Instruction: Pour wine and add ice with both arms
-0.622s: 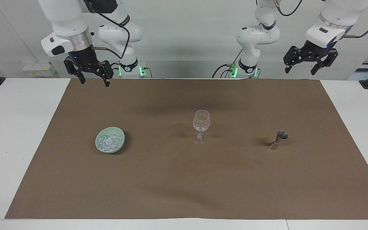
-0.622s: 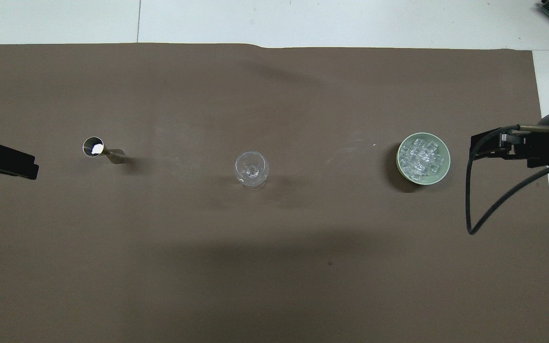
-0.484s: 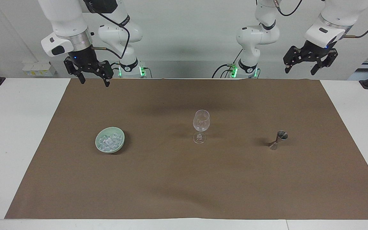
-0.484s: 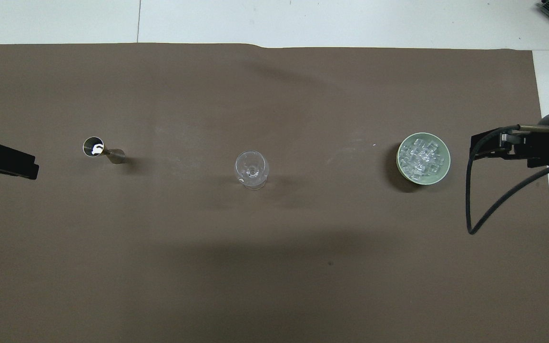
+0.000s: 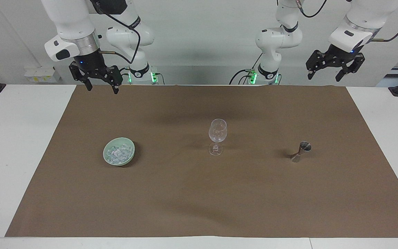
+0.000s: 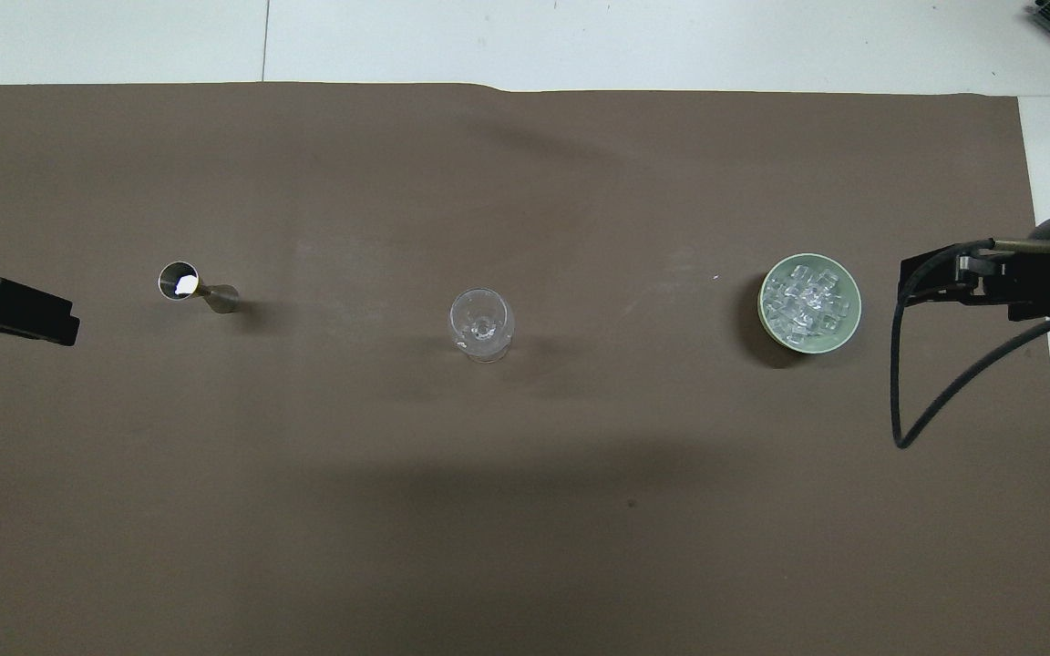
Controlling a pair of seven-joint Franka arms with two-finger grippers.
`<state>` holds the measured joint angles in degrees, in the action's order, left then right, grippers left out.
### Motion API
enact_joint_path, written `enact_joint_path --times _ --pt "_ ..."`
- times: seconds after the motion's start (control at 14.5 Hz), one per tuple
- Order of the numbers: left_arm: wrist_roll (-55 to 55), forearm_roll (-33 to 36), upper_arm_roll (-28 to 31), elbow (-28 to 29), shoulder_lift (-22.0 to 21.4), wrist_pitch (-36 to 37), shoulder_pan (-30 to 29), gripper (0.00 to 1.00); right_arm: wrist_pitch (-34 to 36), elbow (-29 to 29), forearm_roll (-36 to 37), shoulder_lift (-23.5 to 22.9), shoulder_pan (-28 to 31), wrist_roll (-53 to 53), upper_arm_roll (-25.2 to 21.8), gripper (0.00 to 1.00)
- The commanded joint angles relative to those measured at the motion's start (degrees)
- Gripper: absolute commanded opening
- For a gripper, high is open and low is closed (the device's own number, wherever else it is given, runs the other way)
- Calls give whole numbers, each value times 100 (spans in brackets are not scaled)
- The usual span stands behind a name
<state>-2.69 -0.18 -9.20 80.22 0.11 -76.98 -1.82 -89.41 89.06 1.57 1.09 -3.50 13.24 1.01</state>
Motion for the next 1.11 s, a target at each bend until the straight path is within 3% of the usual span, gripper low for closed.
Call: enact_joint_path --times 0.0,1.04 --pt "-187 -149 15 152 -125 -72 -38 100 29 33 -113 23 78 -155 14 100" --pt "155 -229 -3 161 -161 183 -11 100 29 33 -113 23 78 -155 14 100"
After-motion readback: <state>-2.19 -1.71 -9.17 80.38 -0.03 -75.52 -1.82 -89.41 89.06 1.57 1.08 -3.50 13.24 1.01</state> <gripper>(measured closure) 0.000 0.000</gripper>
